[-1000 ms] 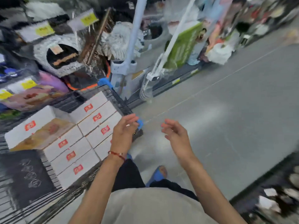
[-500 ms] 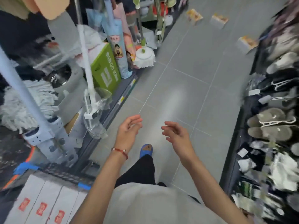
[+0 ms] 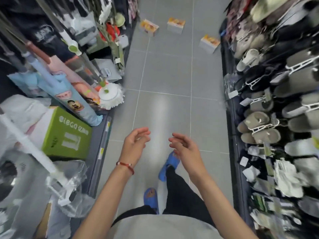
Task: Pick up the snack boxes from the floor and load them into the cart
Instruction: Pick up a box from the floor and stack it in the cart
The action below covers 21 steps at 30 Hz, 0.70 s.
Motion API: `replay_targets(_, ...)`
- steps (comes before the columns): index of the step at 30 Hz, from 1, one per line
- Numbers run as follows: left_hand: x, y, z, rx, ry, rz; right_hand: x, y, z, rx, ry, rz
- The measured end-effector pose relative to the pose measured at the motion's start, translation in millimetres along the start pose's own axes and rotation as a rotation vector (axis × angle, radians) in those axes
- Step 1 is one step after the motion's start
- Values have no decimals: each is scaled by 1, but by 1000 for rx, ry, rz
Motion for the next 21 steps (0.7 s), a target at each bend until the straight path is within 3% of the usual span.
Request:
replay_targets(12,147,-218,113,-46,-5,-43,-147,-240,-42,37,-33,5)
replay_targets(21,249,-388,145,5,25,-42,-259,-418,-30,25,-18,36)
Point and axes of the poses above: each hand's wrist, its own y-axis away from the middle knuckle, its own z-axis out of the palm, x = y × z, the point moved 7 cm from there along -y, towards the middle knuckle, and after that the axes turned 3 degrees about -y, right-handed, at the moved point
